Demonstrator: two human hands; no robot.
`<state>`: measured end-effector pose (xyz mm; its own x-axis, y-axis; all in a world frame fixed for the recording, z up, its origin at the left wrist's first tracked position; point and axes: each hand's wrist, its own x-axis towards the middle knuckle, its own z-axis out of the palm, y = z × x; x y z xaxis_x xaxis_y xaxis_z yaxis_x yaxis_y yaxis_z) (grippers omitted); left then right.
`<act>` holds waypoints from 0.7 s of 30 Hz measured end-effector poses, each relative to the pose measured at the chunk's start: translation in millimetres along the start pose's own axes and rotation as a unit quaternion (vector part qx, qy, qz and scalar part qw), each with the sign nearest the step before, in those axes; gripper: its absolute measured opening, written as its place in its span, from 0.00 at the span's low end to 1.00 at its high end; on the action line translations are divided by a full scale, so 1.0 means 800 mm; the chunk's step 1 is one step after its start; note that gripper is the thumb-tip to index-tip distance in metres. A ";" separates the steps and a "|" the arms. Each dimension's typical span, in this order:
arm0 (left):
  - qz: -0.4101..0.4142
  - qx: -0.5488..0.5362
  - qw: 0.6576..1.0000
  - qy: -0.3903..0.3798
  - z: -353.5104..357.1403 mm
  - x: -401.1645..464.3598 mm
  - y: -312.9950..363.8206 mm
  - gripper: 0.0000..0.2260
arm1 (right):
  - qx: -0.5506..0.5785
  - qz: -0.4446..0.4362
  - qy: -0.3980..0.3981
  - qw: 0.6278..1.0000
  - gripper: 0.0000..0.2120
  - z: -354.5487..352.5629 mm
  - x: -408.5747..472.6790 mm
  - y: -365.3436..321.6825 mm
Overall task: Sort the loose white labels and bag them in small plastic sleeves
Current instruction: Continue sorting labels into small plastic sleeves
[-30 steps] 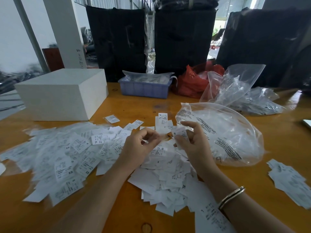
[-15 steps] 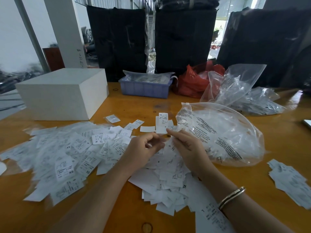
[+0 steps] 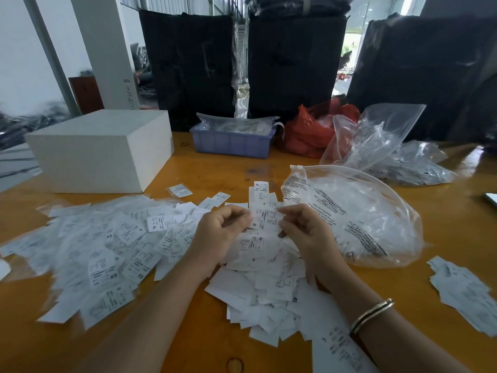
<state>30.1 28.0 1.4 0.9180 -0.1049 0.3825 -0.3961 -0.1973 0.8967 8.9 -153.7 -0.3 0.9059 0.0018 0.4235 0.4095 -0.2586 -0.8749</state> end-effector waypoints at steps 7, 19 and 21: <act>-0.022 0.017 0.999 -0.035 0.000 -0.002 0.006 0.09 | -0.083 -0.047 0.015 0.995 0.19 -0.005 -0.001 -0.005; 0.018 0.072 0.997 -0.031 0.004 -0.002 0.000 0.04 | -0.061 -0.004 0.000 0.998 0.10 0.010 -0.003 -0.005; 0.027 0.079 0.996 -0.032 0.005 -0.003 0.001 0.07 | -0.091 -0.008 -0.029 0.995 0.10 0.010 -0.004 -0.005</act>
<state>27.4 24.2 0.1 0.8941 -0.1808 0.4098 -0.4478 -0.3394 0.8272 5.4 -144.6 0.3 0.9061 0.0621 0.4185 0.4028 -0.4294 -0.8083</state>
